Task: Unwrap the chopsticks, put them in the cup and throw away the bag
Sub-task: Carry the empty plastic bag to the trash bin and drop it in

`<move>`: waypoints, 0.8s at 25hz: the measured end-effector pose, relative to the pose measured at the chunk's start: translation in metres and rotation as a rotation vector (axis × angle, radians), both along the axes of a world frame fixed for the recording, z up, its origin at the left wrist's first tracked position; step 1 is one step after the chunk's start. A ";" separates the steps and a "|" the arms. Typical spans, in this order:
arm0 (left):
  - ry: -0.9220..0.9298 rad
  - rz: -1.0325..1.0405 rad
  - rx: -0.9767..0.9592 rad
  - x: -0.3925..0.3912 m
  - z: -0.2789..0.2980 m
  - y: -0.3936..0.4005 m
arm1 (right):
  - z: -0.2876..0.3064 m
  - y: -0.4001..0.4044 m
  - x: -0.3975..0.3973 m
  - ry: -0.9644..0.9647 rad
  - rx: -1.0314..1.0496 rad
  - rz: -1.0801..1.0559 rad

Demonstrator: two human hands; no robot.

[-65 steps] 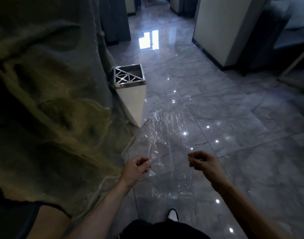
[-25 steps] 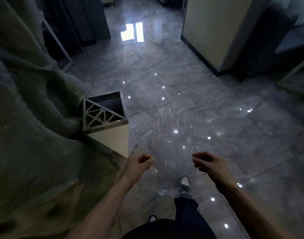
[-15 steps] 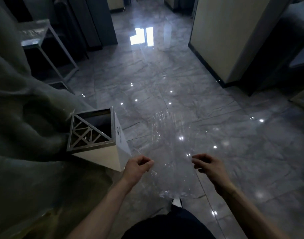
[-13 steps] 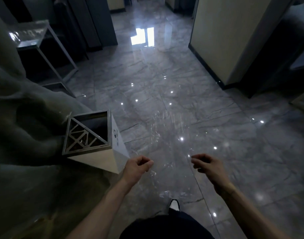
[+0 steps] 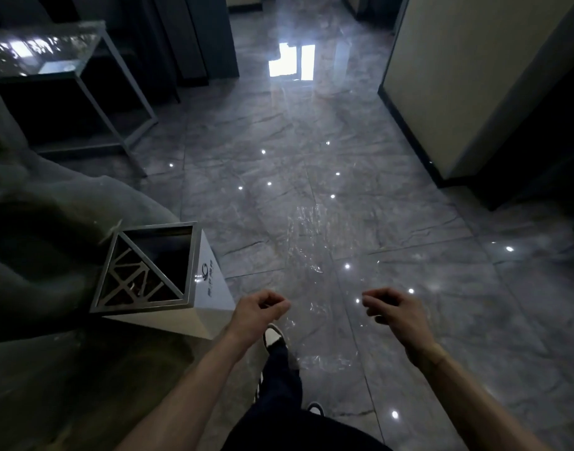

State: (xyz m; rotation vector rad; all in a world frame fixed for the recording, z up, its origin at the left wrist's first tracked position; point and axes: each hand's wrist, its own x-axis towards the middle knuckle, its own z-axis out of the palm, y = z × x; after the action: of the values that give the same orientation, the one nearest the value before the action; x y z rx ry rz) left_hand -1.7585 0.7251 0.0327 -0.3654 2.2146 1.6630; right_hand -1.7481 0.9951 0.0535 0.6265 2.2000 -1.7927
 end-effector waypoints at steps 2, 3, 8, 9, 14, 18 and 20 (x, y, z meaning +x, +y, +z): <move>0.000 0.001 0.001 -0.023 -0.005 -0.002 | -0.001 -0.001 -0.025 0.001 0.015 0.016; -0.009 0.007 0.001 -0.036 -0.009 -0.005 | -0.002 -0.002 -0.040 0.001 0.033 0.032; -0.012 0.032 0.042 -0.105 -0.015 -0.019 | 0.000 -0.014 -0.118 -0.008 0.079 0.081; -0.006 0.043 0.051 -0.117 -0.016 -0.023 | 0.000 -0.018 -0.133 -0.013 0.083 0.089; 0.000 0.126 0.095 -0.169 -0.019 -0.048 | 0.002 -0.044 -0.207 -0.020 0.080 0.150; 0.014 0.204 0.129 -0.198 -0.021 -0.066 | 0.005 -0.061 -0.251 0.002 0.065 0.216; 0.026 0.236 0.128 -0.208 -0.022 -0.075 | 0.004 -0.069 -0.270 0.005 0.068 0.256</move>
State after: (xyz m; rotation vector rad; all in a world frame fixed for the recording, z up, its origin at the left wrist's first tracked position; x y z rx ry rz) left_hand -1.9663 0.6501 0.0105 -0.5933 2.1377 1.9283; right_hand -2.0183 0.9257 0.0576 0.3345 2.2356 -1.5984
